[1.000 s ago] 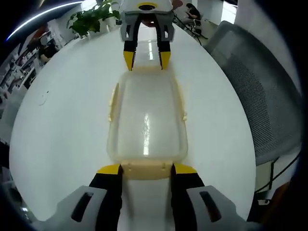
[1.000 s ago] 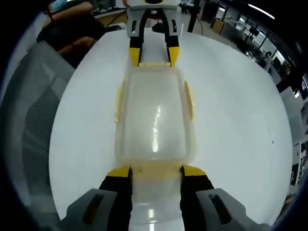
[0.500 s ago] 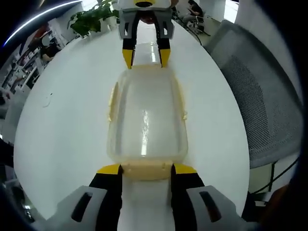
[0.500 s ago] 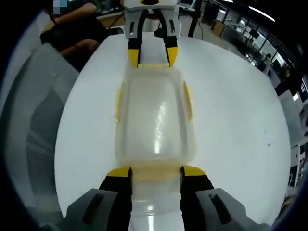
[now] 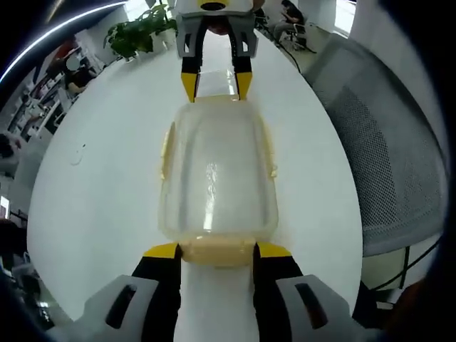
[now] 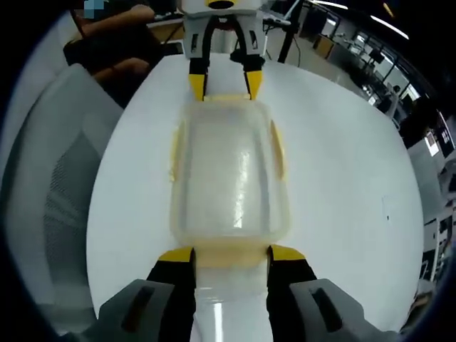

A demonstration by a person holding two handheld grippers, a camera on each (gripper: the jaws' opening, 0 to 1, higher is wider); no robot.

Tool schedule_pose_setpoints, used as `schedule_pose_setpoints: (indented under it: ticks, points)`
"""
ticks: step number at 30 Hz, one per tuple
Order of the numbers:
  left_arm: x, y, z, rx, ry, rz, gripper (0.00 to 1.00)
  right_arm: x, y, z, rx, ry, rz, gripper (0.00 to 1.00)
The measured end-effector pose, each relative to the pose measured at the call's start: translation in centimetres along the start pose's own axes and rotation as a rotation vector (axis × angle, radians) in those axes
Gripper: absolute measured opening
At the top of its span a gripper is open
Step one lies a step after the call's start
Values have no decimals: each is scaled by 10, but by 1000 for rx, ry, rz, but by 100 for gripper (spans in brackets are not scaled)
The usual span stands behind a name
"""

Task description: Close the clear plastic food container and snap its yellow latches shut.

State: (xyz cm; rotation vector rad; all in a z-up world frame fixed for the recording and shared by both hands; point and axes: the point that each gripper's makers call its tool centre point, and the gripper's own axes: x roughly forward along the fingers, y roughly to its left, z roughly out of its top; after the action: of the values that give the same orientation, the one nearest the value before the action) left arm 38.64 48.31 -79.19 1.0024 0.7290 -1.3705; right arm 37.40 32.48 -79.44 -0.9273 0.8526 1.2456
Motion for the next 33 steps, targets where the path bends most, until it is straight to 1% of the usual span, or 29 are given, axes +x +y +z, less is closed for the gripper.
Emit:
schedule_pose_setpoints:
  ticks: [9,13,23,33]
  points:
    - [-5,-2,14,11,-4,9,38,-14,2,-6,-2,0,-10,37]
    - [-7,-5,21,8,-20,5,38,-18,6,-10,2,-4,-4,37]
    - [-7,-7,32,13,-20,15,38,-30,9,-15,-2,-7,-9,36]
    - [-8,-8,50,18,-42,22,38,-44,9,-26,-3,-3,-17,36]
